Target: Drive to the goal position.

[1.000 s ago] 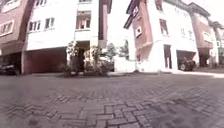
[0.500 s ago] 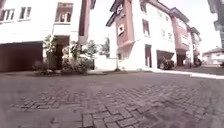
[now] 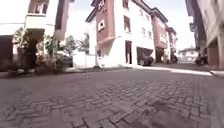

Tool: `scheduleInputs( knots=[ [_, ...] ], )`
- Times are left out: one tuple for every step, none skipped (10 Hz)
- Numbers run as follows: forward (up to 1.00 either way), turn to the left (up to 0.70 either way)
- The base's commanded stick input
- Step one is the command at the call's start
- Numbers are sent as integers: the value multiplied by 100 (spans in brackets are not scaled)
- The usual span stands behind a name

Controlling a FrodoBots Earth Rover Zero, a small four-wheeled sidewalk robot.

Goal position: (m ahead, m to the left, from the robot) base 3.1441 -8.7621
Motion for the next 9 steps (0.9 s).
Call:
scheduleInputs(
  knots=[
    [0,0],
    [0,0],
    [0,0],
    [0,0],
    [0,0],
    [0,0],
    [0,0],
    [0,0],
    [0,0]
  ],
)
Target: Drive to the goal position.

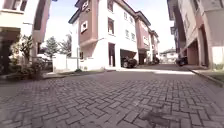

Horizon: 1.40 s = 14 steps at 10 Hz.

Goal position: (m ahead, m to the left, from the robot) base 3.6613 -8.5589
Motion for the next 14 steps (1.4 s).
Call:
scheduleInputs(
  knots=[
    [70,0],
    [70,0],
    [70,0],
    [70,-9],
    [70,-19],
    [70,-30],
    [70,-35],
    [70,-35],
    [70,-35],
    [70,-35],
    [70,-35],
    [70,-35],
    [70,-35],
    [70,-35]
  ],
)
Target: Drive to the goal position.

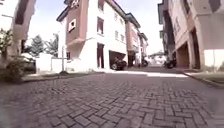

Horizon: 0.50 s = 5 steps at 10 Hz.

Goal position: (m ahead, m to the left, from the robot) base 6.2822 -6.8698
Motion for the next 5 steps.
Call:
scheduleInputs(
  knots=[
    [70,-35],
    [70,-35],
    [70,-35],
    [70,-35],
    [70,-35]
  ],
)
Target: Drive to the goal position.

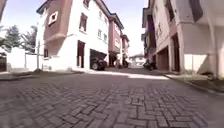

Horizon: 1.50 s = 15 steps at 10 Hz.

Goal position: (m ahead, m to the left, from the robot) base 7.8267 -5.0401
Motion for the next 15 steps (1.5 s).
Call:
scheduleInputs(
  knots=[
    [70,-35],
    [70,-35],
    [70,-35],
    [70,-35],
    [70,-35],
    [70,-35],
    [70,-35],
    [70,-35],
    [70,-35],
    [70,-35],
    [70,-35],
    [70,-35],
    [70,-35],
    [70,-35],
    [70,-35]
  ],
)
